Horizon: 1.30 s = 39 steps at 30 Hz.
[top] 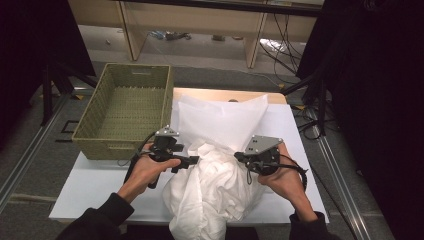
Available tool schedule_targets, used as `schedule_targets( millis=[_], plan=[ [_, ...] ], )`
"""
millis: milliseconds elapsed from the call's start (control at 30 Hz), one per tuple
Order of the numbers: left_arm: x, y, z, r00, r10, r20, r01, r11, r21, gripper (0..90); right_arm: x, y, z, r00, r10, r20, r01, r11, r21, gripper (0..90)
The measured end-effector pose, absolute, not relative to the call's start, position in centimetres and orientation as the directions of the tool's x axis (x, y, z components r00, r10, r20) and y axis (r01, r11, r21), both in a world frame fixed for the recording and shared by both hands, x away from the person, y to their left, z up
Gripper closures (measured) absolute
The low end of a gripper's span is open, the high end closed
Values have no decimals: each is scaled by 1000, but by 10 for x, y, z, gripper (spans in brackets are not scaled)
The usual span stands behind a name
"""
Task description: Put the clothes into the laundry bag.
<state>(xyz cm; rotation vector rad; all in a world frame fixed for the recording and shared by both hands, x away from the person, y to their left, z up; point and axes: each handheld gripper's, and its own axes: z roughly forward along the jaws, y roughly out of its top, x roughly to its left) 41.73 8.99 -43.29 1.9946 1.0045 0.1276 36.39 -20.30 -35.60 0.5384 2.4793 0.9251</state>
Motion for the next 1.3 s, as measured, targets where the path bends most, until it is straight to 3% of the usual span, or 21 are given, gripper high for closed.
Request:
schedule_targets(
  millis=[67, 133, 167, 200, 233, 300, 367, 433, 633, 833, 933, 1000, 1033, 1067, 1100, 1133, 1167, 1233, 1300],
  plan=[
    [428, 82, -453, 612, 708, -351, 671, -230, 705, 244, 366, -202, -355, -828, 498, -258, 204, 696, 688, 900],
    [439, 73, -468, 621, 642, -449, 692, -181, 699, 302, 368, -202, -356, -828, 497, -260, 202, 696, 689, 900],
    [439, 73, -468, 621, 642, -449, 692, -181, 699, 403, 369, -202, -356, -830, 494, -257, 203, 698, 687, 900],
    [438, 69, -469, 645, 615, -453, 675, -181, 716, 403, 369, -202, -356, -830, 494, -257, 203, 698, 687, 900],
    [436, 64, -467, 683, 582, -441, 645, -197, 738, 535, 371, -202, -357, -829, 499, -253, 209, 696, 687, 900],
    [424, 54, -456, 746, 536, -396, 584, -242, 775, 715, 374, -204, -359, -825, 505, -256, 213, 696, 686, 900],
    [410, 45, -444, 780, 490, -391, 557, -255, 791, 805, 377, -207, -360, -813, 526, -249, 231, 684, 692, 900],
    [399, 32, -436, 820, 452, -351, 505, -283, 816, 833, 382, -208, -360, -813, 523, -258, 219, 684, 696, 900],
    [402, -8, -448, 864, 425, -270, 445, -395, 804, 840, 386, -205, -353, -797, 536, -280, 198, 668, 717, 900],
    [438, -5, -460, 768, 614, -183, 511, -415, 753, 839, 378, -200, -347, -819, 495, -290, 158, 681, 715, 900],
    [445, 0, -464, 703, 671, -237, 575, -339, 744, 808, 367, -202, -343, -829, 478, -289, 147, 685, 713, 900],
    [443, 2, -464, 689, 670, -276, 593, -303, 746, 743, 362, -203, -343, -834, 465, -297, 137, 696, 705, 900],
    [436, 9, -456, 699, 680, -222, 565, -335, 754, 691, 359, -205, -348, -840, 461, -288, 150, 707, 692, 900],
    [436, 9, -456, 699, 680, -222, 565, -335, 754, 688, 359, -205, -348, -840, 461, -288, 150, 707, 692, 900],
    [432, 16, -449, 705, 691, -157, 526, -362, 769, 688, 358, -206, -351, -841, 464, -280, 160, 707, 689, 900],
    [429, 21, -445, 705, 690, -162, 526, -357, 772, 679, 358, -207, -354, -841, 468, -273, 172, 708, 685, 900],
    [424, 28, -438, 705, 673, -224, 551, -320, 771, 644, 359, -208, -356, -842, 467, -271, 171, 707, 686, 900],
    [413, 36, -427, 701, 657, -280, 583, -301, 754, 484, 361, -209, -356, -834, 476, -277, 174, 705, 687, 900],
    [398, 45, -416, 709, 650, -274, 578, -313, 754, 411, 361, -209, -355, -835, 480, -269, 182, 702, 689, 900]
  ],
)
